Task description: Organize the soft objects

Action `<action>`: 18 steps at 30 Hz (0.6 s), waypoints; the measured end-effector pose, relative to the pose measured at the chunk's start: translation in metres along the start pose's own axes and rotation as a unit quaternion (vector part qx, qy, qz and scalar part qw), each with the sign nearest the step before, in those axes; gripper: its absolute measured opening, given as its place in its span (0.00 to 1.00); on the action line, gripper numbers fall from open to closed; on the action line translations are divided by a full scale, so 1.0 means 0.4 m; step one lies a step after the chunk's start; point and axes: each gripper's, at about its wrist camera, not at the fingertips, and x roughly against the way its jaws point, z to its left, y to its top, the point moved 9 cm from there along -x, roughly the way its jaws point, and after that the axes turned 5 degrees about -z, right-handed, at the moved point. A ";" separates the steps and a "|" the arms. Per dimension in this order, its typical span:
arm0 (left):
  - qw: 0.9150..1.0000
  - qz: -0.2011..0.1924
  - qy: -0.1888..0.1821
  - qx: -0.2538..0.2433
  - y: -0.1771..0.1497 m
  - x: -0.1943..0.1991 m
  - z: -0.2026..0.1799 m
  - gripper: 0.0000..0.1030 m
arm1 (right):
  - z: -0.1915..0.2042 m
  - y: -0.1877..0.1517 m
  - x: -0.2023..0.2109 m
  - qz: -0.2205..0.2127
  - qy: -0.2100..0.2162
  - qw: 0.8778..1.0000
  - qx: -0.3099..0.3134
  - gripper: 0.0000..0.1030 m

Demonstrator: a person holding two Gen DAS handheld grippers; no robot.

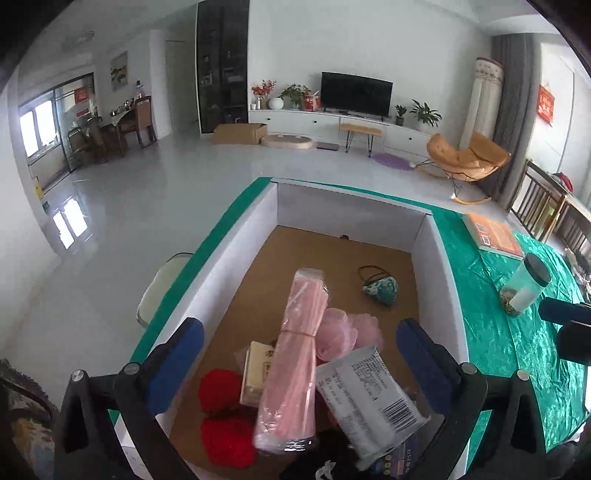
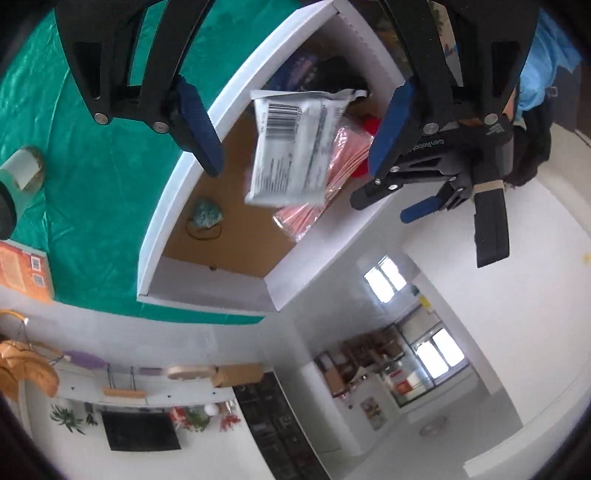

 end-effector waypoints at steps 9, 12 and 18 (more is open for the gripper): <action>0.995 0.011 0.094 -0.013 -0.074 0.019 -0.024 1.00 | 0.002 -0.037 0.018 0.000 -0.057 0.998 0.029 0.80; 0.994 0.008 0.109 -0.020 -0.084 0.026 -0.047 1.00 | 0.005 -0.051 0.016 0.011 -0.075 0.996 0.044 0.80; 0.992 0.018 0.123 -0.010 -0.099 0.047 -0.045 1.00 | 0.013 -0.067 0.013 0.030 -0.094 0.993 0.058 0.80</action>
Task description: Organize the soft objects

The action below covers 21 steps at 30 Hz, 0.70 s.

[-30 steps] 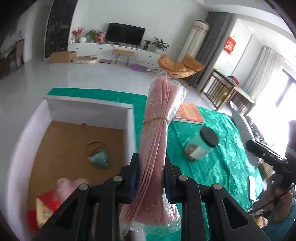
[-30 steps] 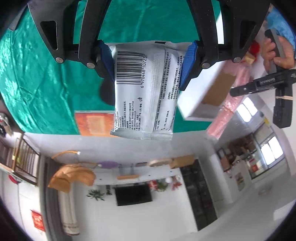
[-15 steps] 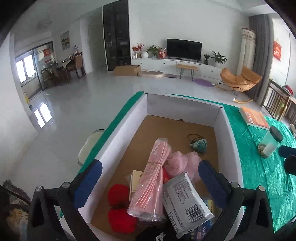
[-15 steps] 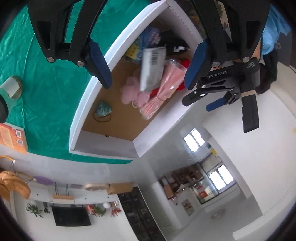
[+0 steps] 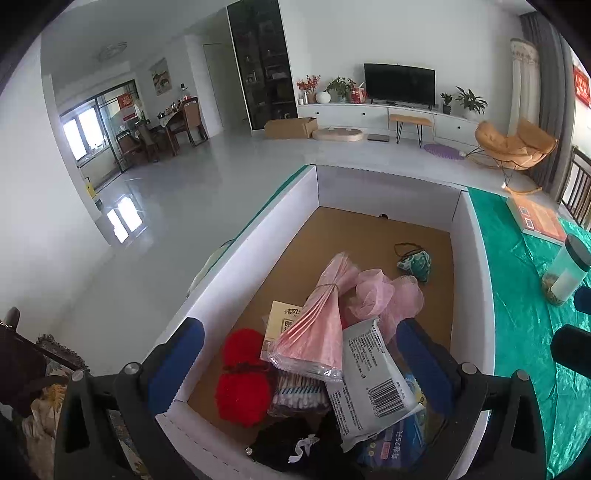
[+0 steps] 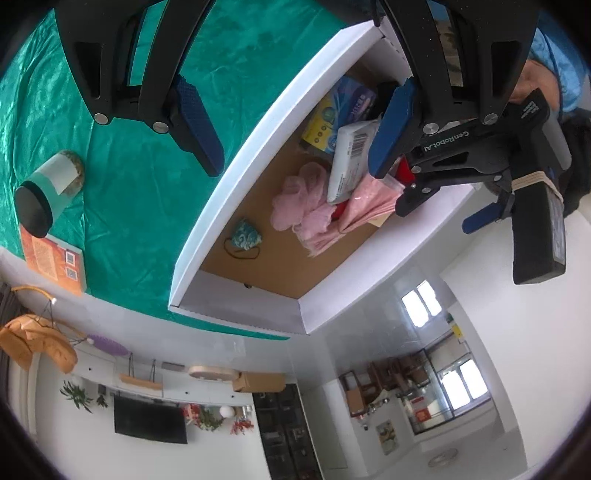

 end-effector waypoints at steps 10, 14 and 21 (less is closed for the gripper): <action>0.999 0.029 -0.012 0.008 -0.029 0.021 0.022 1.00 | 0.024 -0.025 -0.024 0.025 -0.023 0.999 0.018 0.80; 0.999 0.036 -0.019 0.025 -0.032 0.045 0.051 1.00 | 0.044 -0.035 -0.039 0.037 -0.033 0.998 0.026 0.80; 0.999 0.032 -0.023 0.025 -0.023 0.095 0.078 1.00 | 0.102 -0.046 -0.034 0.055 -0.043 0.997 0.046 0.80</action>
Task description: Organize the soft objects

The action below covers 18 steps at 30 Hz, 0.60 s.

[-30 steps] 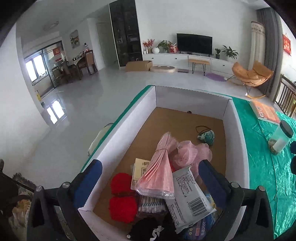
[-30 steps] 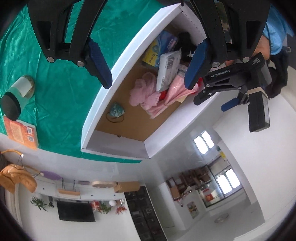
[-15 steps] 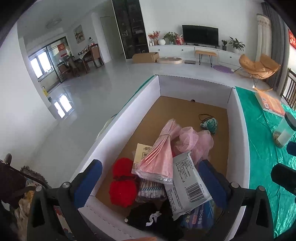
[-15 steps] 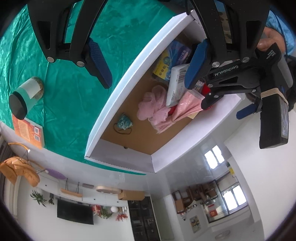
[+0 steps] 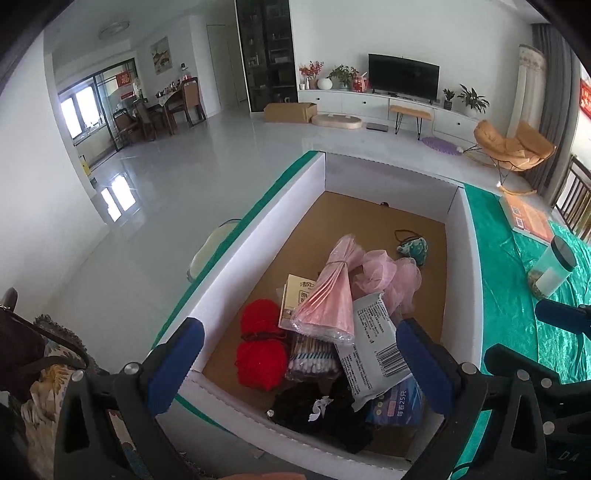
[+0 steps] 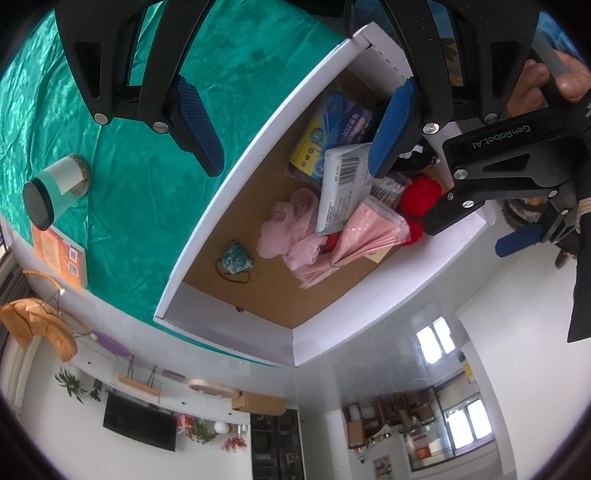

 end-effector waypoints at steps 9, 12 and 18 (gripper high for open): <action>1.000 -0.001 0.001 0.018 0.005 0.012 0.026 1.00 | 0.031 0.009 0.024 0.001 0.004 1.000 -0.002 0.80; 1.000 0.000 0.004 0.019 0.001 0.011 0.034 1.00 | 0.041 0.014 0.029 0.001 0.011 1.000 -0.007 0.80; 1.000 0.001 0.003 0.025 -0.003 0.004 0.044 1.00 | 0.052 0.016 0.027 0.002 0.012 1.000 -0.004 0.80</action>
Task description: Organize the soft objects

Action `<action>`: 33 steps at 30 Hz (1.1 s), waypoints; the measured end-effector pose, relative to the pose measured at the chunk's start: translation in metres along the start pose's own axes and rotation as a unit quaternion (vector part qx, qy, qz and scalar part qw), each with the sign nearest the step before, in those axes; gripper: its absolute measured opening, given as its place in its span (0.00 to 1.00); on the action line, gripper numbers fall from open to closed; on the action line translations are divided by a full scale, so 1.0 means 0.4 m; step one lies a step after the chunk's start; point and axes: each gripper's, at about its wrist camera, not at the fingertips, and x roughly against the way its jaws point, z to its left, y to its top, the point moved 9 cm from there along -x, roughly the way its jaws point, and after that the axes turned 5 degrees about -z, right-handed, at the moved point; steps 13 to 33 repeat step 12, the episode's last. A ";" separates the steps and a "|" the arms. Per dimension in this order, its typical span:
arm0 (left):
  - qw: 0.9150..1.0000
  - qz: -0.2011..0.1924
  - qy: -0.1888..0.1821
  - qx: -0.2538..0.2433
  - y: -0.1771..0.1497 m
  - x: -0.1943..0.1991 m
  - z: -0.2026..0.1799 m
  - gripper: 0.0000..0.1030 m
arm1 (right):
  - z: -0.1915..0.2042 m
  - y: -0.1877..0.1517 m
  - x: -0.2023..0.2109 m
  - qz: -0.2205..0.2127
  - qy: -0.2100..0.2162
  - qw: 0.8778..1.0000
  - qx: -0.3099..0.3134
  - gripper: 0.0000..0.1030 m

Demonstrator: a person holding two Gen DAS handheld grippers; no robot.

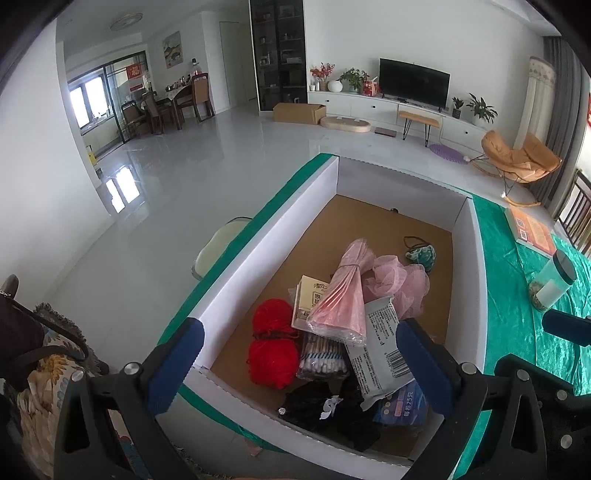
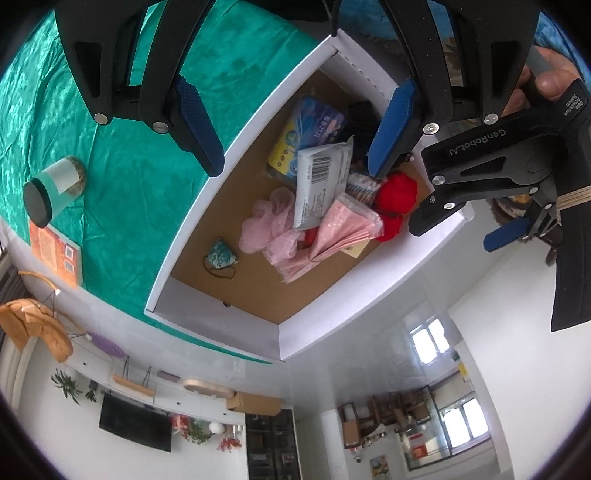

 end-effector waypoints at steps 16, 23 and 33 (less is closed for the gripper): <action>1.000 -0.025 -0.002 -0.005 0.007 0.024 -0.007 1.00 | 0.002 -0.003 -0.002 -0.003 -0.001 1.000 0.005 0.80; 1.000 -0.025 -0.002 -0.005 0.007 0.024 -0.007 1.00 | 0.002 -0.003 -0.002 -0.003 -0.001 1.000 0.005 0.80; 1.000 -0.025 -0.002 -0.005 0.007 0.024 -0.007 1.00 | 0.002 -0.003 -0.002 -0.003 -0.001 1.000 0.005 0.80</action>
